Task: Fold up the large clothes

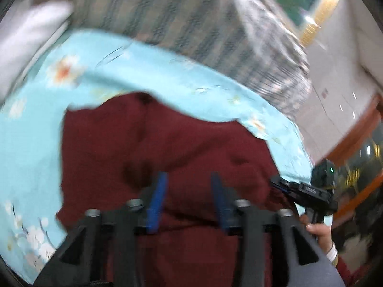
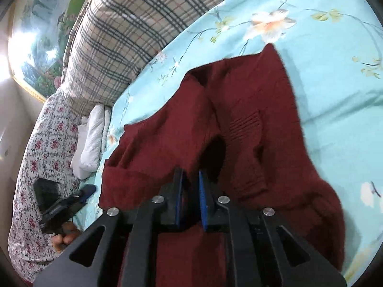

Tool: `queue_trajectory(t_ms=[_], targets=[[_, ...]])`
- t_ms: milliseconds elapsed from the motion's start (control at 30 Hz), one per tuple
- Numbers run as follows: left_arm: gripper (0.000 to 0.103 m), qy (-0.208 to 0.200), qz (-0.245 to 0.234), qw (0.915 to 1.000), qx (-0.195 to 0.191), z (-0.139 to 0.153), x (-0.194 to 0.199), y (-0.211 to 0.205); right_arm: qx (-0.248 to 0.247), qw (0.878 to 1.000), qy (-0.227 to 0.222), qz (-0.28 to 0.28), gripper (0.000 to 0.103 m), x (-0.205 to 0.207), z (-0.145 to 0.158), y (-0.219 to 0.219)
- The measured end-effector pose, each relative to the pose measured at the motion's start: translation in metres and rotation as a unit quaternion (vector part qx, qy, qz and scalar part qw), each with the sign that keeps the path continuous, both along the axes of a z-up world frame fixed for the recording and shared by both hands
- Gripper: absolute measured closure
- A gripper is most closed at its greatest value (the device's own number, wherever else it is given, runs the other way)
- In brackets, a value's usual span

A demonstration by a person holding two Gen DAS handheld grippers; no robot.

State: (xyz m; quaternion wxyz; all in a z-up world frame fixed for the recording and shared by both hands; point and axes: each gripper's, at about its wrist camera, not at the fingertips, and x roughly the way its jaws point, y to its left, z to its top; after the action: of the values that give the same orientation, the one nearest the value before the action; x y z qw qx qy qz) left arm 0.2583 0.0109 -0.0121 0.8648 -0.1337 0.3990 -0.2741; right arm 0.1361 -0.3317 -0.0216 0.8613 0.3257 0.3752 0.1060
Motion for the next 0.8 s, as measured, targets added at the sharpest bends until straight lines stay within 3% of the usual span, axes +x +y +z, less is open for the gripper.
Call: queue_trajectory(t_ms=[33,100,167,267,333,367,400,500,600,700,800], targets=[[0.043,-0.017,-0.018,0.9995,0.017,0.009,-0.002,-0.015,0.002,1.0,-0.004,-0.007,0.09,-0.005,0.002,-0.002],[0.024,-0.036,-0.056,0.9965,0.051,0.015,-0.002,-0.043,0.003,1.0,-0.015,-0.011,0.09,-0.012,0.007,-0.002],[0.021,-0.041,-0.078,0.9928,0.082,0.011,0.0,-0.06,0.007,1.0,-0.024,0.003,0.09,-0.016,0.012,0.003],[0.022,-0.03,-0.112,0.9854,0.125,-0.005,0.01,-0.091,0.016,0.997,-0.027,0.07,0.09,-0.021,0.015,0.022],[0.043,-0.025,-0.128,0.9809,0.144,-0.016,0.013,-0.101,0.026,0.991,-0.015,0.132,0.09,-0.02,0.01,0.043],[0.082,-0.023,-0.139,0.9789,0.148,-0.021,0.013,-0.104,0.027,0.988,-0.01,0.152,0.09,-0.019,0.007,0.051],[0.098,-0.014,-0.155,0.9772,0.145,-0.024,0.015,-0.108,0.025,0.984,-0.001,0.178,0.09,-0.018,0.003,0.064],[0.1,-0.027,-0.162,0.9777,0.131,-0.018,0.016,-0.106,0.013,0.975,0.018,0.223,0.09,-0.007,-0.01,0.098],[0.101,-0.053,-0.16,0.9792,0.113,0.005,0.015,-0.104,0.011,0.975,0.039,0.219,0.09,0.019,-0.019,0.111],[0.101,-0.085,-0.163,0.9784,0.093,0.031,0.014,-0.096,0.027,0.987,0.043,0.154,0.09,0.051,-0.018,0.095],[0.101,-0.113,-0.179,0.9728,0.095,0.042,0.005,-0.094,0.064,0.995,0.011,0.077,0.09,0.068,-0.011,0.066]])
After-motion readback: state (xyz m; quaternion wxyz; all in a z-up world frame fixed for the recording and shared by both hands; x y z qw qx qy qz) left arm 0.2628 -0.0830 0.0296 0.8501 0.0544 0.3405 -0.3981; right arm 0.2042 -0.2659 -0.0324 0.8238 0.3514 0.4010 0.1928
